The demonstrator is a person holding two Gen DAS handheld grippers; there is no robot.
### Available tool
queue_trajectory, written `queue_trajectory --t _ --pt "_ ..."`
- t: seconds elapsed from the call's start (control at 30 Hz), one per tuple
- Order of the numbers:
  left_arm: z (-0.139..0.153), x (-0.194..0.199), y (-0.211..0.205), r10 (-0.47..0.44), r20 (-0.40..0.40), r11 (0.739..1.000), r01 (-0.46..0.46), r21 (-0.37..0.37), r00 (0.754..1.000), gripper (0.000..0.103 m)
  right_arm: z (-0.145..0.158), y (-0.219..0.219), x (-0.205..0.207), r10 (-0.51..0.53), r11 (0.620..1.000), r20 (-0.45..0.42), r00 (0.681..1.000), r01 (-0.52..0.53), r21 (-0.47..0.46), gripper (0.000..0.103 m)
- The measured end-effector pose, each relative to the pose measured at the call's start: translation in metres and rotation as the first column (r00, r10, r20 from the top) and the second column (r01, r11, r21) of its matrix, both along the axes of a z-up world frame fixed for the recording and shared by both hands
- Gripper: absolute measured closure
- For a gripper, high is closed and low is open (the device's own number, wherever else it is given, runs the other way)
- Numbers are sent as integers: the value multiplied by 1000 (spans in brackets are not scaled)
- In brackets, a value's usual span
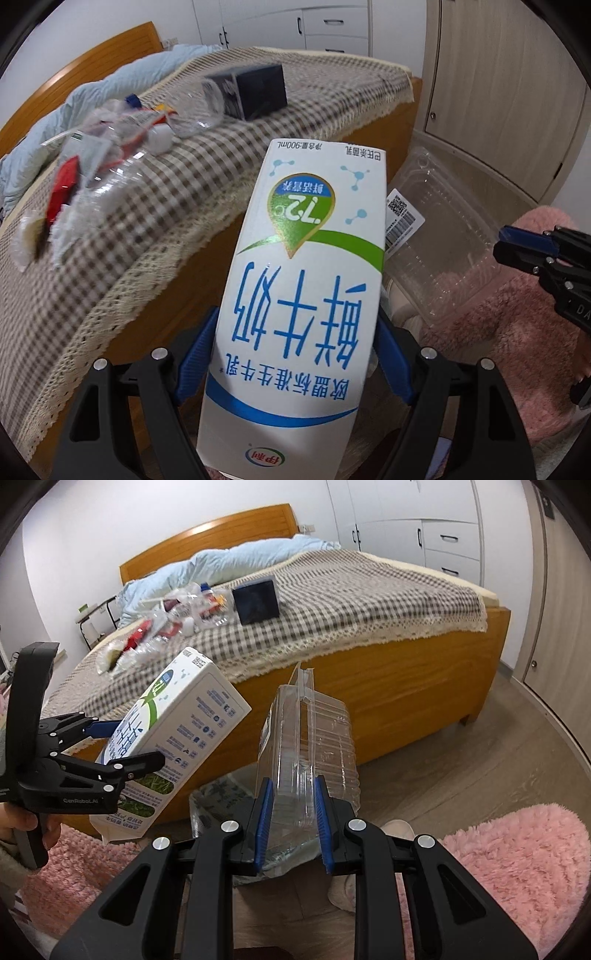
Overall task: Collect trash
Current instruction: 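Carry the carton and clamshell in both tools over the floor trash bin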
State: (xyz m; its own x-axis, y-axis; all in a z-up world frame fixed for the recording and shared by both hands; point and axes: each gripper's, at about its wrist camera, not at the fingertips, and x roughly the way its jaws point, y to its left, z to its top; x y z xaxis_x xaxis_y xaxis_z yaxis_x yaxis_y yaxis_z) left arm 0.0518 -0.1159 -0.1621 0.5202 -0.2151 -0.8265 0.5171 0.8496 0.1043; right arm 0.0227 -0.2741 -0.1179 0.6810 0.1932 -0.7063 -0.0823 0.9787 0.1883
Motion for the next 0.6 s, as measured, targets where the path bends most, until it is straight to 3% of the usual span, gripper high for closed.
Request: queue_trajectory --t 0.6 --pt "-120 58 -36 -128 -128 982 144 121 983 27 -57 -23 40 -93 996 -139 986 91 -25 80"
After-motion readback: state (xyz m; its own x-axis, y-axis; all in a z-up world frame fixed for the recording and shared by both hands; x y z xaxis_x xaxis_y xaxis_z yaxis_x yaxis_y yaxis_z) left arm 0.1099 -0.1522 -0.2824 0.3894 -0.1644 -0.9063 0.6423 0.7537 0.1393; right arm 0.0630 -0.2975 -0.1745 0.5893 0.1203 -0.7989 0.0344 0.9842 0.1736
